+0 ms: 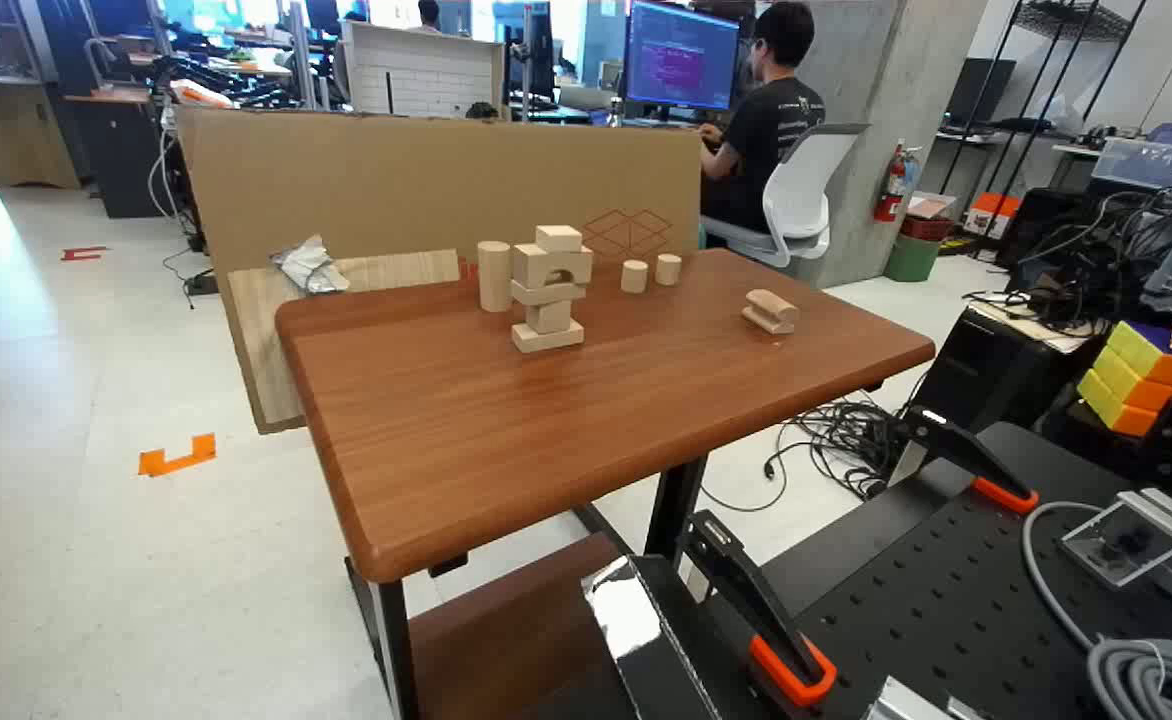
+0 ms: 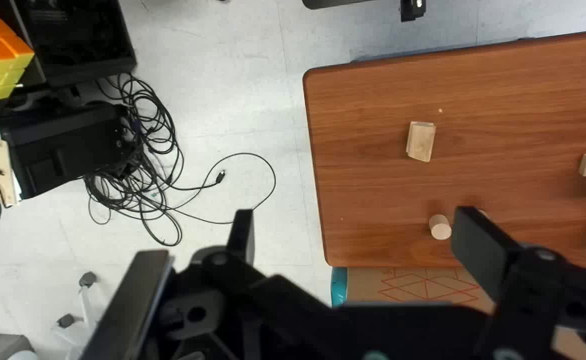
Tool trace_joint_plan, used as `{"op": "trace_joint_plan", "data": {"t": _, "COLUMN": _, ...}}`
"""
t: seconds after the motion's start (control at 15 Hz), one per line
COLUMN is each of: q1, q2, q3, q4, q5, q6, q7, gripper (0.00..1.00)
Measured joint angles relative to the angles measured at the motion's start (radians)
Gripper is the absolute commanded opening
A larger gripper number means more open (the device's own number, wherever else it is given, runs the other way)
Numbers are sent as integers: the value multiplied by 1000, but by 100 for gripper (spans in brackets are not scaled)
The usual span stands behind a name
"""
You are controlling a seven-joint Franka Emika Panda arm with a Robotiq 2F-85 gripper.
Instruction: Move the right cylindrical block towards you
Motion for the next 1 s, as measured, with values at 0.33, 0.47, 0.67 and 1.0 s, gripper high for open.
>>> {"op": "trace_joint_plan", "data": {"t": 0.33, "q1": 0, "q2": 0, "q3": 0, "q4": 1, "q5": 0, "q6": 0, "q7": 0, "gripper": 100}}
{"op": "trace_joint_plan", "data": {"t": 0.47, "q1": 0, "q2": 0, "q3": 0, "q4": 1, "q5": 0, "q6": 0, "q7": 0, "gripper": 100}}
{"op": "trace_joint_plan", "data": {"t": 0.67, "q1": 0, "q2": 0, "q3": 0, "q4": 1, "q5": 0, "q6": 0, "q7": 0, "gripper": 100}}
{"op": "trace_joint_plan", "data": {"t": 1.0, "q1": 8, "q2": 17, "q3": 2, "q4": 1, "q5": 0, "q6": 6, "q7": 0, "gripper": 100}}
